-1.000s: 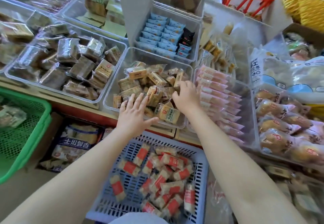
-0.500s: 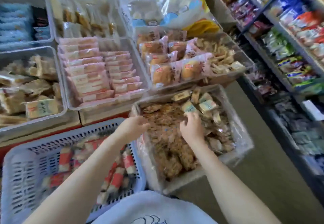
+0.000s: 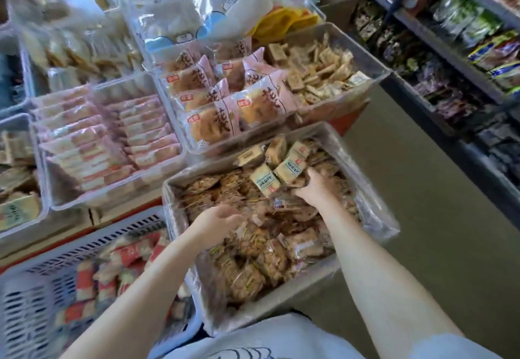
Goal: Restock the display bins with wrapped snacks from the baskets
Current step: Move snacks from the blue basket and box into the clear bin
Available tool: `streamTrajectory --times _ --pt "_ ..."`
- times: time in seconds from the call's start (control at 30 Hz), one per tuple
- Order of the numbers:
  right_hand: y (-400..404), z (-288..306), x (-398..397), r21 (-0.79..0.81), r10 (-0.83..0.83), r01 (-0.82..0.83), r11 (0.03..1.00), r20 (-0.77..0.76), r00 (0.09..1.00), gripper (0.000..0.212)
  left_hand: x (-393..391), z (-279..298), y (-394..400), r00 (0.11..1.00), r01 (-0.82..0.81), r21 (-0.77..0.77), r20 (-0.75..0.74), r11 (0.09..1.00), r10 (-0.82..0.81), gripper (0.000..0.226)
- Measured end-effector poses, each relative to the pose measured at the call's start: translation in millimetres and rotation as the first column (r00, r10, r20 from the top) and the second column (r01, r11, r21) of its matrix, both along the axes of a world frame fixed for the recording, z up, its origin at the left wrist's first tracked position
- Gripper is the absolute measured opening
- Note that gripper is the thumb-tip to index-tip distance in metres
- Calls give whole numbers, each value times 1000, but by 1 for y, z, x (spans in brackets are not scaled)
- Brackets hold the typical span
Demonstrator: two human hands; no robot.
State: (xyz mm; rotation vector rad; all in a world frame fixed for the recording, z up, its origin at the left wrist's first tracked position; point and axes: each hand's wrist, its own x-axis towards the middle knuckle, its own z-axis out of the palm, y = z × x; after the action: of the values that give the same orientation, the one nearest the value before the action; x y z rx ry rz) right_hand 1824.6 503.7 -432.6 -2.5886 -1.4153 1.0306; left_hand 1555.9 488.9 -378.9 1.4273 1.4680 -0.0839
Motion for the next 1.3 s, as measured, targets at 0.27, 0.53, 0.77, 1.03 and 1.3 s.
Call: streamTrajectory --times 0.27,0.53,0.77,1.03,1.3 --pt "-40 2 -61 200 111 -96 975 -61 992 37 -20 -2 -4 982 -184 -20 36 983 185 15" --pt "-76 29 -145 -29 132 -187 982 -601 788 32 -60 -11 -11 936 -301 -76 166 951 309 14" --pt "-58 64 -218 -129 -267 390 912 -908 322 37 -128 14 -13 680 -507 -326 417 798 603 30" --pt "7 80 -361 141 -104 268 953 -679 727 69 -256 48 -9 544 -692 -203 485 693 685 13" --pt "75 53 -509 496 507 -384 779 -138 851 36 -409 51 2 376 -877 -2 618 480 691 30"
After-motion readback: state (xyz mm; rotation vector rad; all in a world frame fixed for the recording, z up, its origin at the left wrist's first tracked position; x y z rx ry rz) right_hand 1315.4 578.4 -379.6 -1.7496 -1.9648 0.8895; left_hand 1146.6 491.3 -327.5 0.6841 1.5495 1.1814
